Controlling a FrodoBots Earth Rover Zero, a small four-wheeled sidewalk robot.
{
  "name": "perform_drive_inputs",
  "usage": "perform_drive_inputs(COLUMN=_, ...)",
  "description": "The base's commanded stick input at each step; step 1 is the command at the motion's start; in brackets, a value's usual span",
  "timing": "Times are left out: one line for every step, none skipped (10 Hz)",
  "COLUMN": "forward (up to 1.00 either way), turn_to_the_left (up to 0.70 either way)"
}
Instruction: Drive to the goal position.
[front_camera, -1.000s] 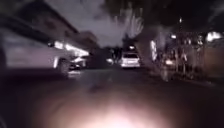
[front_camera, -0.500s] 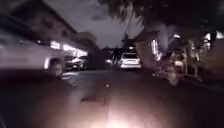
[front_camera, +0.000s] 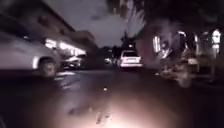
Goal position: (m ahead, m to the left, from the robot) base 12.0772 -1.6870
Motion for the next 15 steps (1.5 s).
perform_drive_inputs(forward=1.00, turn_to_the_left=0.00)
perform_drive_inputs(forward=1.00, turn_to_the_left=0.00)
perform_drive_inputs(forward=1.00, turn_to_the_left=0.00)
perform_drive_inputs(forward=1.00, turn_to_the_left=0.00)
perform_drive_inputs(forward=1.00, turn_to_the_left=0.00)
perform_drive_inputs(forward=1.00, turn_to_the_left=0.00)
perform_drive_inputs(forward=1.00, turn_to_the_left=0.00)
perform_drive_inputs(forward=1.00, turn_to_the_left=0.27)
perform_drive_inputs(forward=1.00, turn_to_the_left=0.27)
perform_drive_inputs(forward=1.00, turn_to_the_left=0.27)
perform_drive_inputs(forward=1.00, turn_to_the_left=0.27)
perform_drive_inputs(forward=1.00, turn_to_the_left=0.00)
perform_drive_inputs(forward=1.00, turn_to_the_left=0.00)
perform_drive_inputs(forward=1.00, turn_to_the_left=0.00)
perform_drive_inputs(forward=1.00, turn_to_the_left=0.23)
